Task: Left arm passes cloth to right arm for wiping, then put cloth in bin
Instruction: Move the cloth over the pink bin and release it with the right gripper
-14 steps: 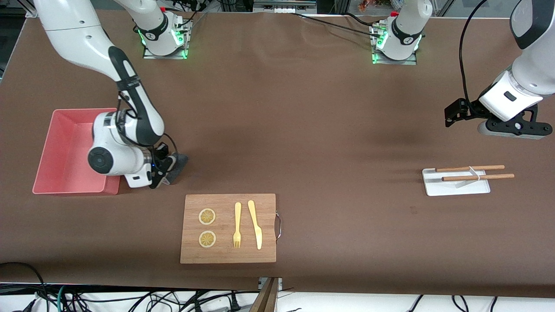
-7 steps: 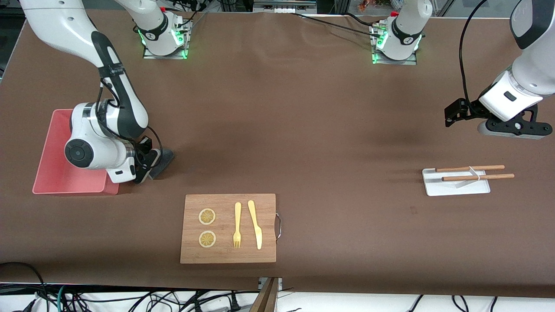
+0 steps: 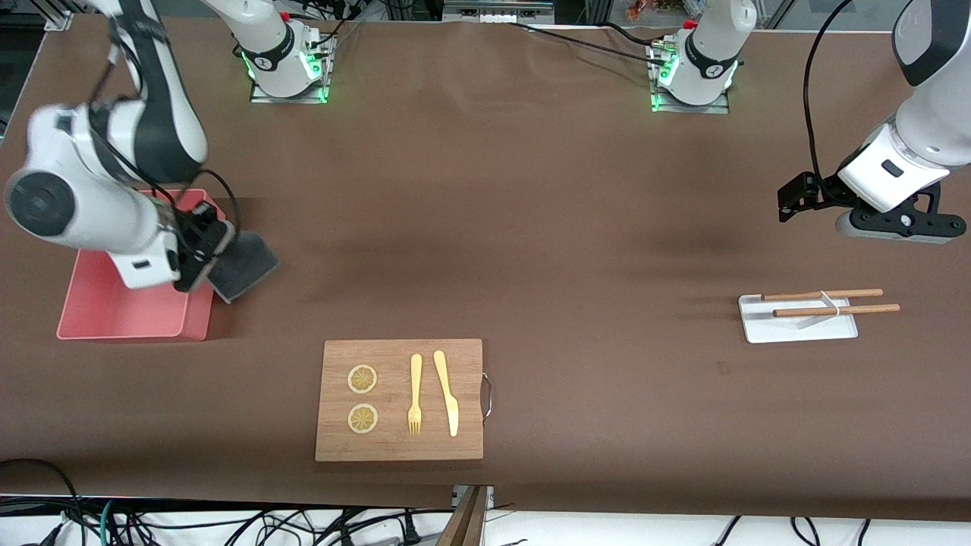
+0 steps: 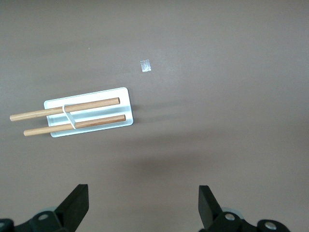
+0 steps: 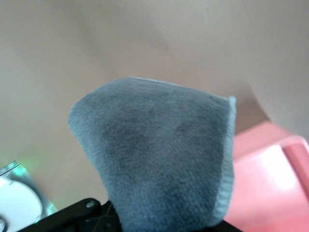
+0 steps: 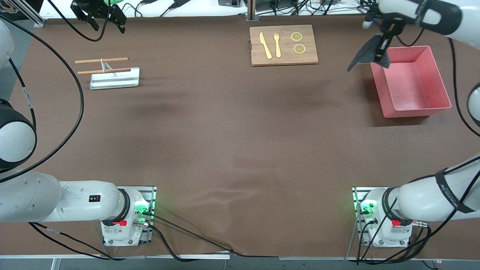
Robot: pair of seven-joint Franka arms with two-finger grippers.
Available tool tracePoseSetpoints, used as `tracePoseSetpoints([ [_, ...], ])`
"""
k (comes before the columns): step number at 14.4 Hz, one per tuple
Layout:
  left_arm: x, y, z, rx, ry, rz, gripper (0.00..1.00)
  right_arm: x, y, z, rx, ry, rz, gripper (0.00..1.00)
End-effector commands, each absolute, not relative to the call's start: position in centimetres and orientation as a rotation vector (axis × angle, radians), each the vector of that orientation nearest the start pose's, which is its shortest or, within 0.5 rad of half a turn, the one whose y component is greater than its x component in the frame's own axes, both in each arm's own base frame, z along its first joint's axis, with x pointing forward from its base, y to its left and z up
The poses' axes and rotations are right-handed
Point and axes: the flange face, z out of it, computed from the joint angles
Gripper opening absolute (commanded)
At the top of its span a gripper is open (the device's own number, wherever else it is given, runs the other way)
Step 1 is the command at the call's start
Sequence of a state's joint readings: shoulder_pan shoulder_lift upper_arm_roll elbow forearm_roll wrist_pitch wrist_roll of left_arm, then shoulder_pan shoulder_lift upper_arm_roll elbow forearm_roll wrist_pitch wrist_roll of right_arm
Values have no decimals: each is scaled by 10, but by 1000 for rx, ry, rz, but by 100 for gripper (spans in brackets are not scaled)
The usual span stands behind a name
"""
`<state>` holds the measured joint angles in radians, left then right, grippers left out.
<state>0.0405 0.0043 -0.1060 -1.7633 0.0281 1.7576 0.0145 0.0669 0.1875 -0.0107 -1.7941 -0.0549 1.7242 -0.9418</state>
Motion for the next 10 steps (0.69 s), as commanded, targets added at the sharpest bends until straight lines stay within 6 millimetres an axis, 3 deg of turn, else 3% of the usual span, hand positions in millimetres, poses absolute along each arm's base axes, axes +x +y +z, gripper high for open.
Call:
tracePoseSetpoints([
  [1, 562, -34, 551, -3117, 145, 21, 100, 563, -32, 437, -2723, -1394, 469, 0],
  [5, 562, -34, 551, -3117, 142, 21, 100, 559, -102, 433, -2804, -1347, 530, 0],
  [8, 562, -34, 551, -3117, 145, 21, 100, 560, -118, 398, -2802, -1308, 551, 1],
  [10, 562, -34, 551, -3117, 145, 21, 100, 560, -128, 366, -2819, -1311, 515, 10],
])
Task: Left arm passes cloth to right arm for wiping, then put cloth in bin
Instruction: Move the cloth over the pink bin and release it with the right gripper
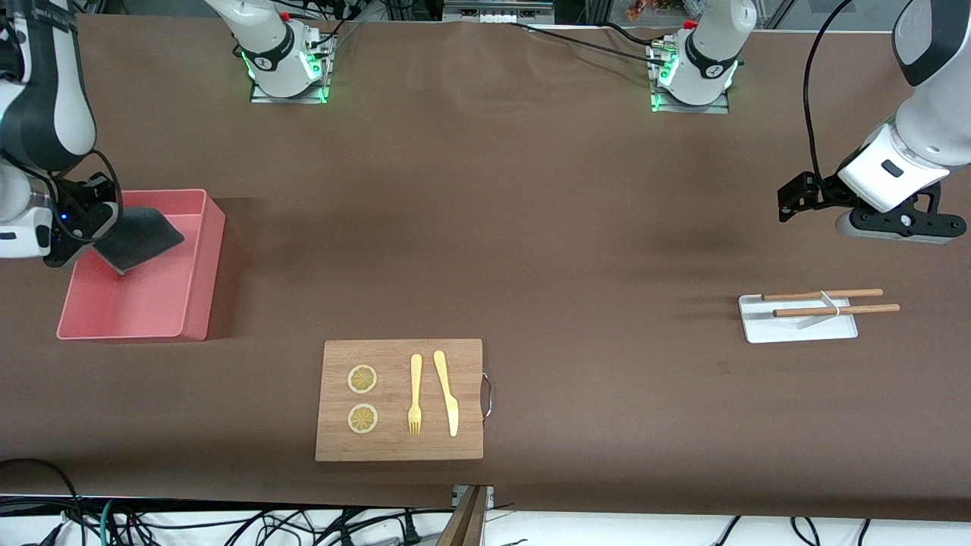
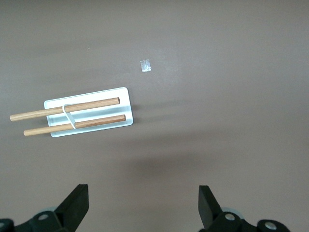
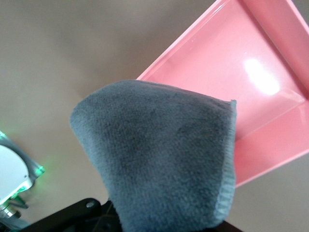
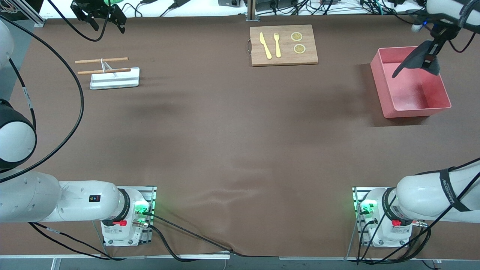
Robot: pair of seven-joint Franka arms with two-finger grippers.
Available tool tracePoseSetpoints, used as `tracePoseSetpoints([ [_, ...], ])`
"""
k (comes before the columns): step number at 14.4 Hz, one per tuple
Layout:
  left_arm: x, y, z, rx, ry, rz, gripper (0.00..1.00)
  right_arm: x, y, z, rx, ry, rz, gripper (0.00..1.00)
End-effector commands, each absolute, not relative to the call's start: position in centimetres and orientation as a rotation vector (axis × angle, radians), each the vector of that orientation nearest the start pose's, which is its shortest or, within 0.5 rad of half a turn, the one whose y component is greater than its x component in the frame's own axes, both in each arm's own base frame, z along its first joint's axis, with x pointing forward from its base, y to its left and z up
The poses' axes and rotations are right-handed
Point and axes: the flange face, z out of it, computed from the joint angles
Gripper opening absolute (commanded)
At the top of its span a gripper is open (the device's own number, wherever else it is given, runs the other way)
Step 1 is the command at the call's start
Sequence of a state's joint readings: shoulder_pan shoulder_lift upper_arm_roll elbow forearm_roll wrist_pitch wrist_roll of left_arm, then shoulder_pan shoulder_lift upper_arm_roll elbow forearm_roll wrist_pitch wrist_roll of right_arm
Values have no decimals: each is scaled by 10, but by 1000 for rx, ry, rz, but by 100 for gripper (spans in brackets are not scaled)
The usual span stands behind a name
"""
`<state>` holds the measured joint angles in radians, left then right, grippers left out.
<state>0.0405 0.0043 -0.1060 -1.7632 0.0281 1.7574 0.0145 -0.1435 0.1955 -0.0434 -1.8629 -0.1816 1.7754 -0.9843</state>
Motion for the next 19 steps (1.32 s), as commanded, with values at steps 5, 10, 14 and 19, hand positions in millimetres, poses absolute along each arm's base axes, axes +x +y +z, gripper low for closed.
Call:
tracePoseSetpoints([
  [5, 562, -34, 551, -3117, 142, 21, 100, 554, -136, 341, -2837, -1298, 481, 100],
  [10, 562, -32, 551, -3117, 138, 21, 100, 559, -128, 402, -2878, -1211, 268, 100],
  [14, 562, -31, 550, -3118, 140, 21, 100, 549, -89, 456, -2969, -945, 157, 100],
  [19, 562, -31, 550, -3118, 138, 21, 100, 532, -28, 525, -3065, -595, 220, 100],
])
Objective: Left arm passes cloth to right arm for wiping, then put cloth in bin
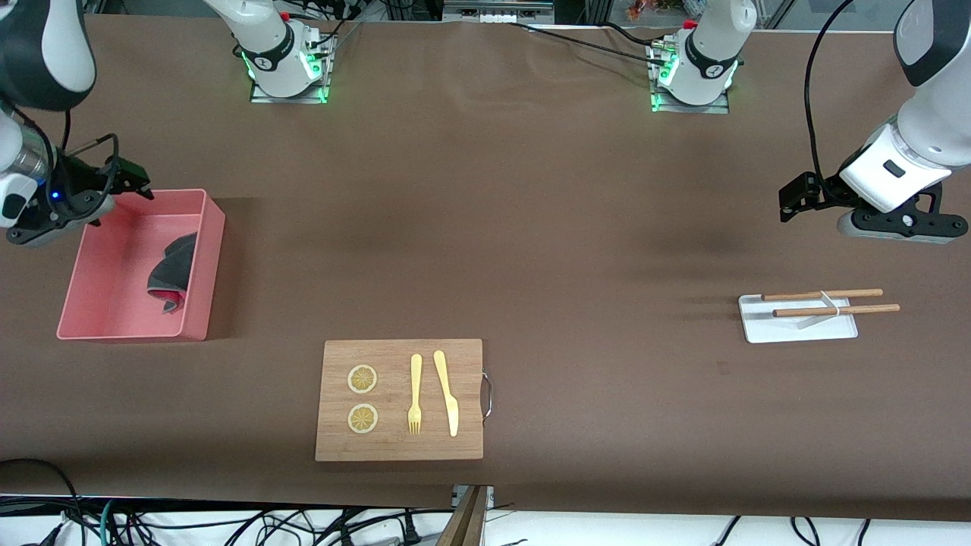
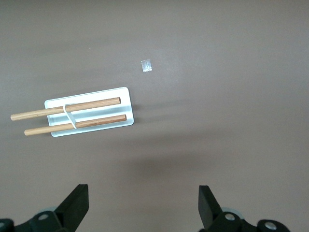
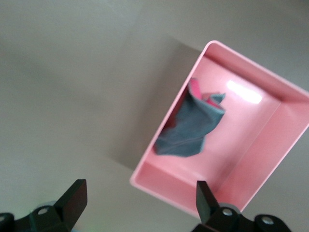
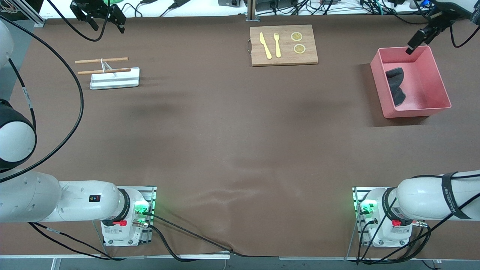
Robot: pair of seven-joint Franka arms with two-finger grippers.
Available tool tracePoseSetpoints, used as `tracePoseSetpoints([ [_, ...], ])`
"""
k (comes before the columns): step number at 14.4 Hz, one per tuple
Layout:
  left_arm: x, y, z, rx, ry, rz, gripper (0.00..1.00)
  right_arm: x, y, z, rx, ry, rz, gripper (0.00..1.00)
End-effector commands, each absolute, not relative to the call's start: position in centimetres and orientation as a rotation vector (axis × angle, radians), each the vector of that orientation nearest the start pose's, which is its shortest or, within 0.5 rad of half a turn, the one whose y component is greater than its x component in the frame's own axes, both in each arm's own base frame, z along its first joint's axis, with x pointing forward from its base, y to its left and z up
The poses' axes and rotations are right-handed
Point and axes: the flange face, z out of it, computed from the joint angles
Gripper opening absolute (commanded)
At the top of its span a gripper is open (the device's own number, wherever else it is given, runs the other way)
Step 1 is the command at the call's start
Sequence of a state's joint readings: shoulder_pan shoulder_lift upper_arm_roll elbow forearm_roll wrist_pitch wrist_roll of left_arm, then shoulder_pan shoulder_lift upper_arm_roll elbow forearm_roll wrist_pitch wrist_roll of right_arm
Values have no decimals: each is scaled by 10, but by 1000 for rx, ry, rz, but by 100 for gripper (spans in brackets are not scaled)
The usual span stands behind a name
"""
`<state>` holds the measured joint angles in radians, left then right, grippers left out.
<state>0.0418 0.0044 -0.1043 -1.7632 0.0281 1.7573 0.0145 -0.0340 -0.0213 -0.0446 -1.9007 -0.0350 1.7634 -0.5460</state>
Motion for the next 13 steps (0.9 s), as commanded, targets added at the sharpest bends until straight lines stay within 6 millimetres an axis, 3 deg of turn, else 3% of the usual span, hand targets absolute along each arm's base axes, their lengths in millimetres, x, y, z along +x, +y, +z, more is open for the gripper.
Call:
tracePoseSetpoints([
  [1, 562, -31, 550, -3119, 137, 21, 100, 532, -15, 539, -3076, -568, 221, 100],
  [5, 562, -33, 549, -3122, 139, 23, 100, 527, 25, 582, -3121, -376, 231, 100],
  [8, 562, -33, 549, -3122, 139, 23, 100, 512, 34, 612, -3108, -314, 163, 100],
  [13, 563, -31, 548, -3130, 128, 24, 100, 506, 48, 617, -3123, -233, 176, 100],
])
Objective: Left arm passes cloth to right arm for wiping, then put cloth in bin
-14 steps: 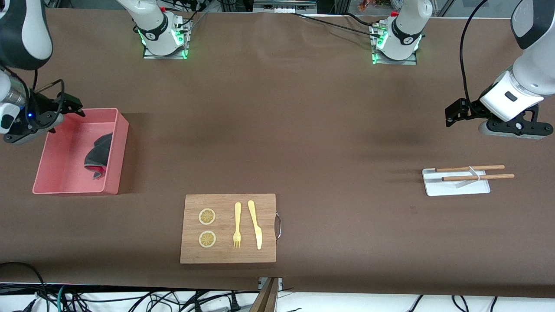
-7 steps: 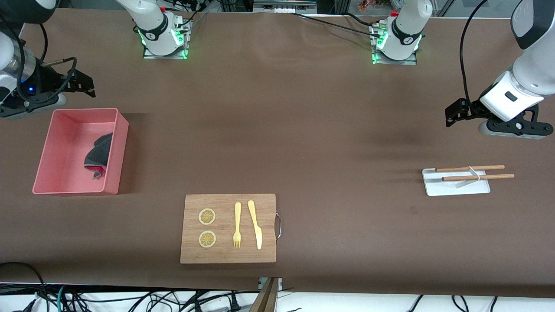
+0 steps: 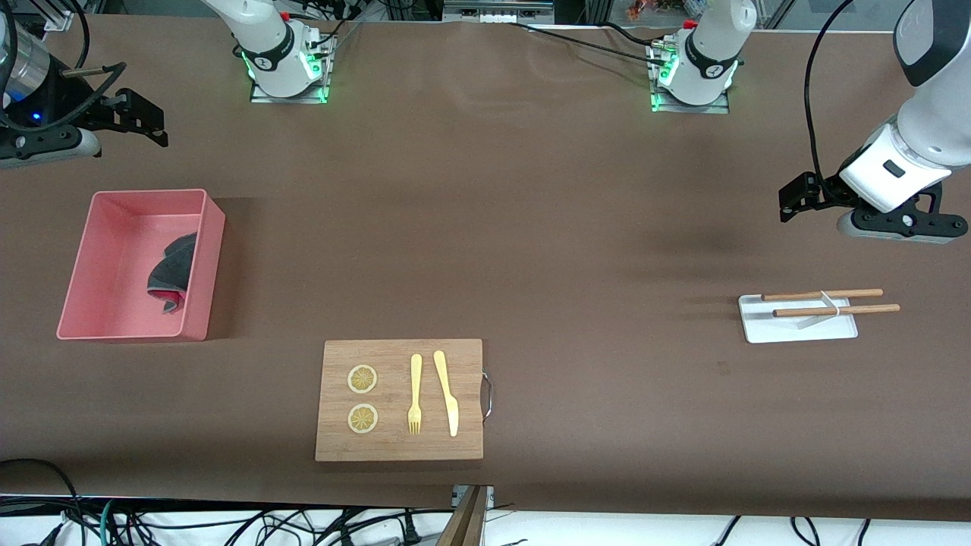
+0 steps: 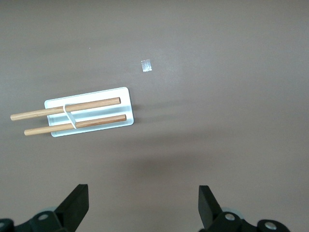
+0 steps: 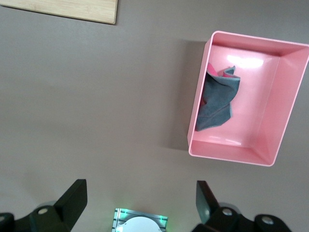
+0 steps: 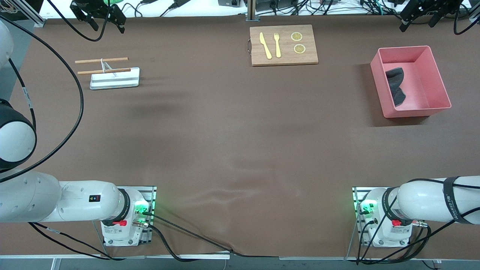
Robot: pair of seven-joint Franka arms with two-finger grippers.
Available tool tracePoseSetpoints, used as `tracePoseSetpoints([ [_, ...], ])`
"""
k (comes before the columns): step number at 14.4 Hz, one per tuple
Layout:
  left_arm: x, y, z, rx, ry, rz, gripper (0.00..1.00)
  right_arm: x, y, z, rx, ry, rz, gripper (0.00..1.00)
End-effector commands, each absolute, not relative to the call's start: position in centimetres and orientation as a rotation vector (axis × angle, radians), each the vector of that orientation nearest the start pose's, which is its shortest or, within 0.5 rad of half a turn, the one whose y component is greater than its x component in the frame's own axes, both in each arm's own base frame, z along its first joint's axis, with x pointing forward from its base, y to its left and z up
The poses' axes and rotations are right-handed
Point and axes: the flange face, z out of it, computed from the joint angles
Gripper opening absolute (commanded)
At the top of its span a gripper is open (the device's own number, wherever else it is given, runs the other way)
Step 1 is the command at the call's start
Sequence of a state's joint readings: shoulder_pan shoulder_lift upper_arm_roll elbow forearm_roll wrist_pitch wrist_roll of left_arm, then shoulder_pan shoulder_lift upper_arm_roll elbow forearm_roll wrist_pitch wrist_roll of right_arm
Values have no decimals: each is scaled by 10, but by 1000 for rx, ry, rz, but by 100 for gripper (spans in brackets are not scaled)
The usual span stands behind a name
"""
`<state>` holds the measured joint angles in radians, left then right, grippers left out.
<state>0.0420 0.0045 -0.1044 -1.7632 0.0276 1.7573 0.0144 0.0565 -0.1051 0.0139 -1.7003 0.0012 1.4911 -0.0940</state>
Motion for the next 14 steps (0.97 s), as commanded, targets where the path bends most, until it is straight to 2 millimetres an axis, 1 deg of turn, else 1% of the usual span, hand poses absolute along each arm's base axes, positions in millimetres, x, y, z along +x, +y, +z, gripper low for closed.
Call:
tracePoseSetpoints([
  [1, 563, -31, 549, -3130, 132, 21, 100, 508, 57, 620, -3124, -264, 162, 100],
  [2, 563, -31, 549, -3129, 133, 24, 100, 508, 58, 625, -3120, -278, 147, 100],
  [10, 563, -32, 549, -3130, 132, 24, 100, 516, 61, 623, -3124, -272, 135, 100],
  [13, 562, -32, 549, -3130, 132, 26, 100, 517, 62, 630, -3118, -284, 116, 100],
  [14, 562, -32, 549, -3130, 132, 26, 100, 517, 62, 629, -3119, -284, 121, 100],
])
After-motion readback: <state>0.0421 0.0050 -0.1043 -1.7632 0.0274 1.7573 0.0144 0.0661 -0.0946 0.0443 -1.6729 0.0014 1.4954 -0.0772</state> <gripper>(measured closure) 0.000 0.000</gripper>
